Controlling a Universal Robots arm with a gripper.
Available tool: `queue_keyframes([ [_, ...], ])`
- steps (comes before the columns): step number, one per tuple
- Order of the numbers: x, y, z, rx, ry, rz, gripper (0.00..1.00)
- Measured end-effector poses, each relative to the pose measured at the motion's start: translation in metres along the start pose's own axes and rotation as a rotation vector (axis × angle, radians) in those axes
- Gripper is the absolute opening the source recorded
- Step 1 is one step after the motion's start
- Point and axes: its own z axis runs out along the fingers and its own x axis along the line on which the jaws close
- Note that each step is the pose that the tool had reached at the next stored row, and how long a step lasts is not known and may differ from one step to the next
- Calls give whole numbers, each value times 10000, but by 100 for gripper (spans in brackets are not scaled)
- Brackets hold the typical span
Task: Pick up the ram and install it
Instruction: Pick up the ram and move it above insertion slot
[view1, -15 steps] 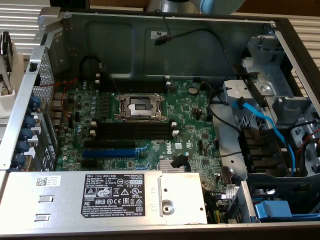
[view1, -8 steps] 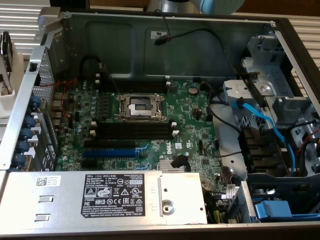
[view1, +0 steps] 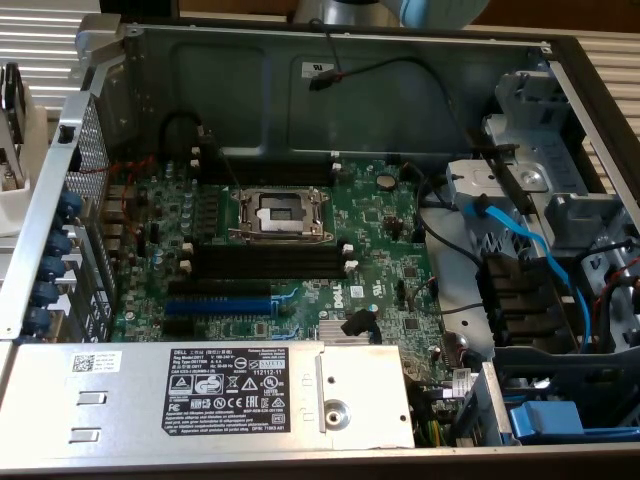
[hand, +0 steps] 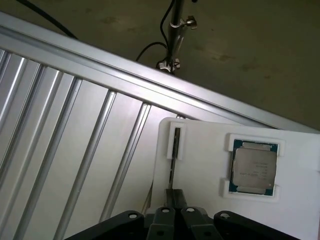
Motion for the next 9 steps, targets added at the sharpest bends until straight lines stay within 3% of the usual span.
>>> queue_keyframes([
  [1,0,0,0,-1,0,0,11],
  [2,0,0,0,-1,0,0,24],
  [4,0,0,0,-1,0,0,24],
  [5,0,0,0,-1,0,0,31],
  [9,0,-1,25,-9,27,1,31],
])
